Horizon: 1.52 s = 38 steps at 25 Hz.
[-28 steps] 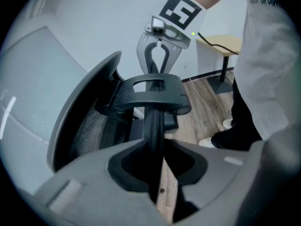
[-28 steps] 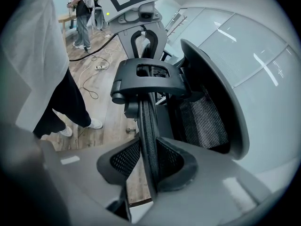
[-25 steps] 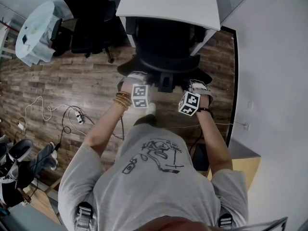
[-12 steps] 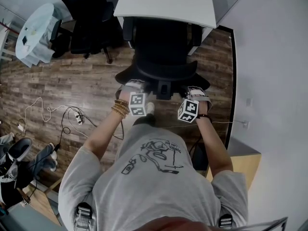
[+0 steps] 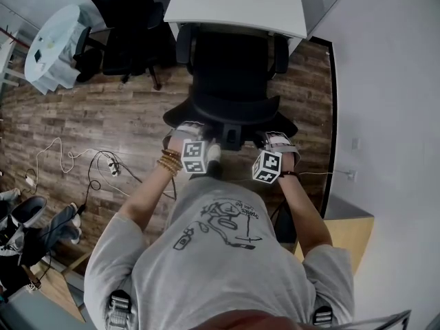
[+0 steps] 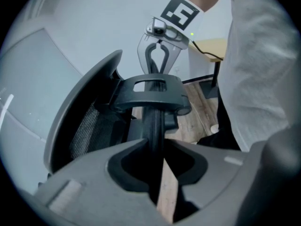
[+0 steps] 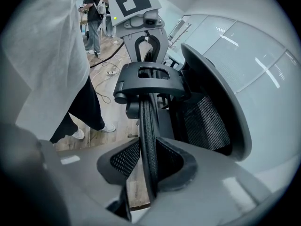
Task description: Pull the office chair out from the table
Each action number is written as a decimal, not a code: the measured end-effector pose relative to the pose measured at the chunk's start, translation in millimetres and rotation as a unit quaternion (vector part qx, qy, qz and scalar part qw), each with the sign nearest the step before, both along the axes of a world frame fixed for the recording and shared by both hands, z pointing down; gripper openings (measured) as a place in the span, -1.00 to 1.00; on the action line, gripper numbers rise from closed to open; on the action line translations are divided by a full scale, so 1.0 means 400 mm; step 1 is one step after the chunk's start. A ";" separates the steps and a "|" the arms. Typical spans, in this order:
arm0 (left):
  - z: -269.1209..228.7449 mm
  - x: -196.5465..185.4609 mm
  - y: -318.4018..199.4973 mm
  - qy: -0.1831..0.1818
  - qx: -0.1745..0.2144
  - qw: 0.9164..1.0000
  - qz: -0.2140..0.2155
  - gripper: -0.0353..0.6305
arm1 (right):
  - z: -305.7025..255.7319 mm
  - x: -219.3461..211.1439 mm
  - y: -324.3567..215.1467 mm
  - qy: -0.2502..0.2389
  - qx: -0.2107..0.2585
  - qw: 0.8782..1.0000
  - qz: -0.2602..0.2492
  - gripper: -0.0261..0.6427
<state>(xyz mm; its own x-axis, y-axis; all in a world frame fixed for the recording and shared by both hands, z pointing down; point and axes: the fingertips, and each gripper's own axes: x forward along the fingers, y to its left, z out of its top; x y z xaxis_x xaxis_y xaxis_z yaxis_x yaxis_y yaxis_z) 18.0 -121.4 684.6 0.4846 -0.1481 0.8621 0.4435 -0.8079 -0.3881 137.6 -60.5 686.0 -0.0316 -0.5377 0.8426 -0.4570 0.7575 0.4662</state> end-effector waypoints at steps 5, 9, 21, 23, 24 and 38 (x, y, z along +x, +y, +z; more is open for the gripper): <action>-0.003 -0.029 0.053 0.002 -0.004 1.000 0.001 -0.59 | -0.006 -0.031 0.053 -0.007 -0.001 1.000 0.001 -0.59; -0.007 -0.048 0.100 0.002 -0.011 1.000 0.001 -0.59 | -0.012 -0.049 0.100 -0.011 -0.002 1.000 0.005 -0.59; -0.002 -0.086 0.280 0.002 -0.003 1.000 -0.011 -0.59 | -0.008 -0.084 0.279 -0.009 0.012 1.000 0.003 -0.59; 0.001 -0.097 0.322 0.001 0.000 1.000 -0.016 -0.59 | -0.004 -0.095 0.321 -0.011 0.014 1.000 0.002 -0.59; 0.001 -0.102 0.340 0.000 0.002 1.000 -0.017 -0.59 | -0.004 -0.100 0.338 -0.011 0.016 1.000 0.002 -0.59; 0.007 -0.171 0.523 -0.006 0.008 1.000 -0.027 -0.59 | 0.001 -0.173 0.527 -0.014 0.015 1.000 -0.004 -0.59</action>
